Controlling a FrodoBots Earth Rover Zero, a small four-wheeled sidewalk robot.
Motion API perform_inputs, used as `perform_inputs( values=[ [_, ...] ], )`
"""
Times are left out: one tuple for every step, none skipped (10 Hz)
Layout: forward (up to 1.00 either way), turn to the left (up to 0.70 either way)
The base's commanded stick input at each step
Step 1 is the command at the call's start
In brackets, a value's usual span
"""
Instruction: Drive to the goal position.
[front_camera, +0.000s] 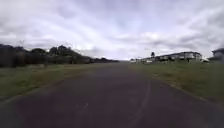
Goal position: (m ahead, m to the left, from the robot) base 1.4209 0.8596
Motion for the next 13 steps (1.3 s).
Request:
perform_inputs(
  values=[
    [0.66,0.02],
    [0.66,0.02],
    [0.66,0.02],
    [0.67,0.02],
    [0.67,0.02],
    [0.67,0.02],
    [0.68,0.01],
    [0.68,0.01],
    [0.69,0.00],
    [0.69,0.00],
    [0.69,0.00],
    [0.69,0.00],
    [0.10,0.00]
  ],
)
